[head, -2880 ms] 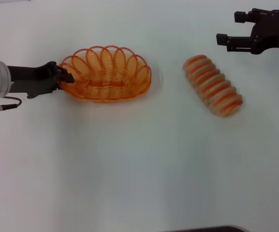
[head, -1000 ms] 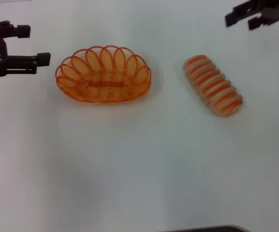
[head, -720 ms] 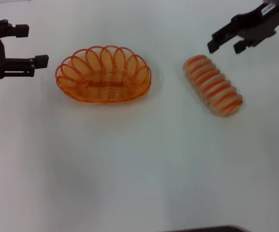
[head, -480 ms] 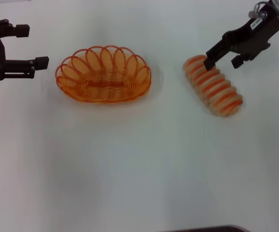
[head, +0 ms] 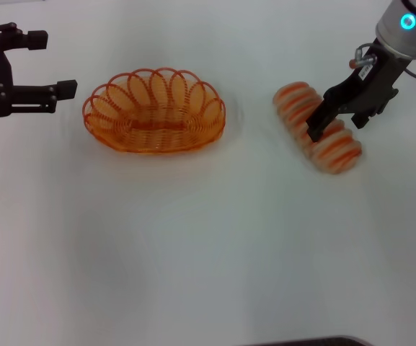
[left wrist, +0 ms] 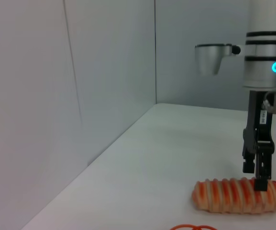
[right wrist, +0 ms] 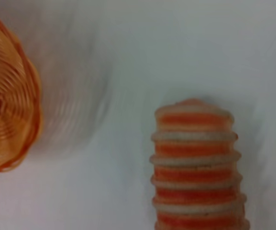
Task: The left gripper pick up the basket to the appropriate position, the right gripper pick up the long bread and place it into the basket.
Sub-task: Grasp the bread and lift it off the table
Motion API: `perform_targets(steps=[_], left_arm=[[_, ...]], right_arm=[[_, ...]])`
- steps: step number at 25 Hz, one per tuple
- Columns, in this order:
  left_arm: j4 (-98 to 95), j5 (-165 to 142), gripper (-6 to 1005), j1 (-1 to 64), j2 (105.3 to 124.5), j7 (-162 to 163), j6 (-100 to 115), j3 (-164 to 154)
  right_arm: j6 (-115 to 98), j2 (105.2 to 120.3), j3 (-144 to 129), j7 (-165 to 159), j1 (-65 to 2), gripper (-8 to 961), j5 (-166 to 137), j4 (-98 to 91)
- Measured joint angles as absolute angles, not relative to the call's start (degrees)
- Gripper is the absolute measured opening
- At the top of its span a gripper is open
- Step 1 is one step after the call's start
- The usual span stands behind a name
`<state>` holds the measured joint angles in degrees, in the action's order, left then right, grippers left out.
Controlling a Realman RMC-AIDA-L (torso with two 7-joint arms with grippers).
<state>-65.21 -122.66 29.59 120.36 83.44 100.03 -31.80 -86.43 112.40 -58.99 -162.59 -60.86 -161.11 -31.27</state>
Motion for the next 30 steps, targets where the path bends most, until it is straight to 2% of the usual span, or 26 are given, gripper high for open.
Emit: perform_targets(steps=[6, 14, 18, 30], left_arm=[[-65.20, -122.61, 874, 29.44, 120.83, 83.23, 99.79, -31.81], [-64.69, -122.60, 874, 29.43, 121.22, 83.02, 98.75, -31.89], [-64.62, -122.60, 874, 29.44, 121.40, 83.00, 98.50, -31.83], [-64.60, -122.61, 874, 29.44, 121.71, 82.97, 97.78, -31.98]], right_arm=[[-84.55, 113.23, -59.80, -162.79, -61.11, 940, -163.69, -30.40], [-82.52, 115.59, -60.08, -162.36, -61.63, 941, -167.07, -30.84], [-81.64, 115.83, -60.11, -162.31, -61.87, 941, -166.94, -30.91], [-80.08, 116.38, -59.44, -163.56, -62.06, 828, -166.83, -30.76]])
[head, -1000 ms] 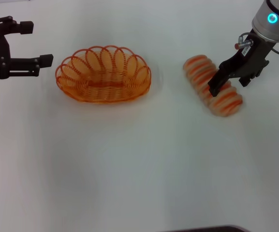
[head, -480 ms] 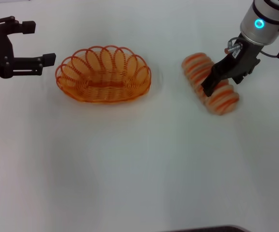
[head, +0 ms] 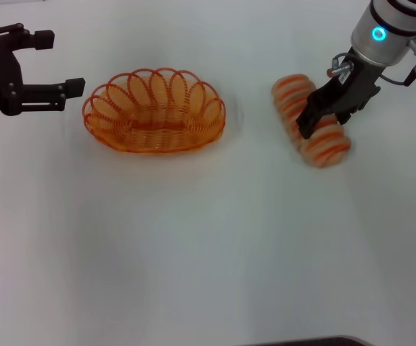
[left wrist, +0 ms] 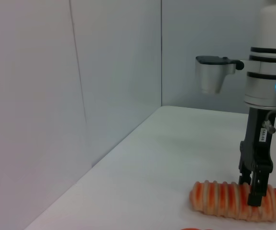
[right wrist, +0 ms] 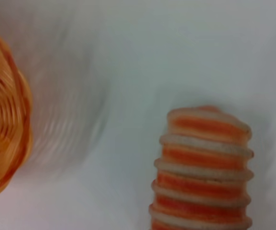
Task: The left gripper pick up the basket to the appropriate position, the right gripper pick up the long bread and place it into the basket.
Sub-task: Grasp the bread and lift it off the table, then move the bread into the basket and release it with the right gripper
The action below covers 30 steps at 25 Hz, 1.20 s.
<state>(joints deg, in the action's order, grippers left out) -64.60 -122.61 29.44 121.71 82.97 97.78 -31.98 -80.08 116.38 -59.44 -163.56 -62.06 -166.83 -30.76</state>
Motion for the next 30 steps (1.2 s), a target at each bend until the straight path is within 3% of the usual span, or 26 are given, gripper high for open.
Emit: perform_targets(steps=[7, 16, 21, 27, 30], left_arm=[[-64.60, -122.61, 873, 29.45, 121.80, 82.96, 97.92, -31.93], [-64.60, -122.50, 873, 29.40, 121.82, 83.22, 97.88, -31.81], [-64.60, -121.22, 873, 29.28, 121.77, 83.43, 97.80, -31.66], [-64.54, -120.75, 873, 29.43, 121.79, 83.56, 97.65, -31.51], [-64.27, -120.04, 873, 29.40, 121.83, 83.64, 97.51, -31.52]], right_arm=[[-80.37, 117.16, -59.37, -163.63, -61.51, 594, -166.88, -31.13], [-84.32, 118.10, -59.23, -163.37, -58.51, 500, -166.72, -41.96], [-88.10, 117.89, -59.23, -160.30, -58.35, 455, -166.61, -49.77], [-89.48, 116.79, -59.29, -149.85, -63.23, 400, -164.22, -52.04], [-89.55, 117.70, -59.34, -141.13, -66.52, 342, -163.75, -52.09]])
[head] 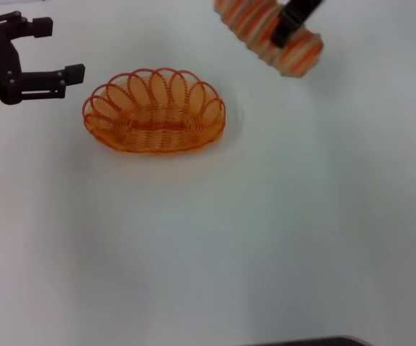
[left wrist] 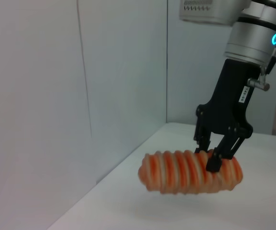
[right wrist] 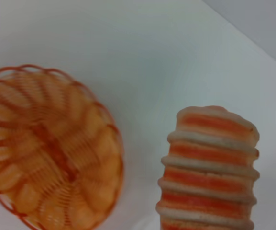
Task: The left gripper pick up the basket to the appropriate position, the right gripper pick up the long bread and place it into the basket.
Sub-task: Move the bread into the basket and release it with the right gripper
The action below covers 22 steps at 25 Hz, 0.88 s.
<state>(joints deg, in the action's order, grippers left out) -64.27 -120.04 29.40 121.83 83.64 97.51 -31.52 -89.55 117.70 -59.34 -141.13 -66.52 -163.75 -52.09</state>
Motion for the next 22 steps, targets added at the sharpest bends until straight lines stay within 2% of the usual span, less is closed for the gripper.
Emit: perform_targets(steps=[7, 22], left_arm=[[-63.37, -118.89, 874, 29.27, 121.82, 83.84, 97.00, -31.22], [-63.01, -118.15, 873, 29.26, 121.99, 83.85, 96.04, -31.02]], right_arm=[[-91.89, 119.46, -60.19, -131.73, -69.77, 293, -159.58, -52.10], [-91.07, 119.83, -66.50, -123.09, -68.25, 213, -151.09, -51.26]])
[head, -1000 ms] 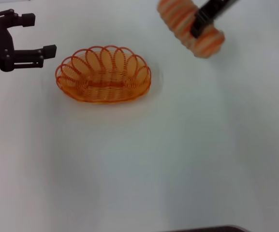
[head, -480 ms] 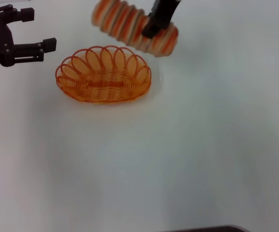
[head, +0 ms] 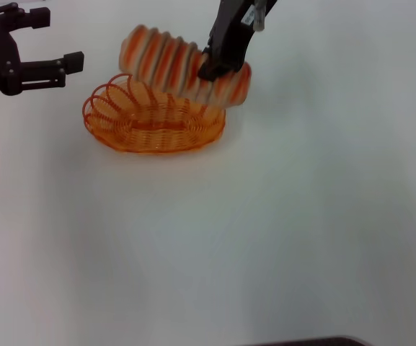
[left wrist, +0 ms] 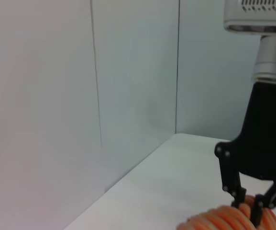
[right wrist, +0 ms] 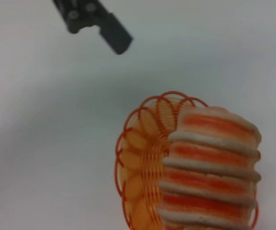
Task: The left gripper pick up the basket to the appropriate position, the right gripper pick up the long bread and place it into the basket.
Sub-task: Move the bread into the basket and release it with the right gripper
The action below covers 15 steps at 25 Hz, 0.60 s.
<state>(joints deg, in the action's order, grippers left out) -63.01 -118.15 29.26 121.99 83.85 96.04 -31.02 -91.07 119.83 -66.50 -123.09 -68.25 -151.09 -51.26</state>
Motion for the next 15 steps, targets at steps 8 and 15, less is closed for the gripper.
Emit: perform_targets(steps=[8, 15], left_arm=[[-63.02, -118.11, 874, 29.36, 122.06, 83.86, 95.55, -31.37], [-63.00, -118.11, 874, 29.46, 122.12, 83.86, 95.43, -31.29]], right_arm=[[-83.55, 120.10, -72.84, -119.81, -65.31, 177, -147.29, -48.54], [-78.88, 120.23, -74.34, -118.23, -64.94, 165, -145.08, -46.16]])
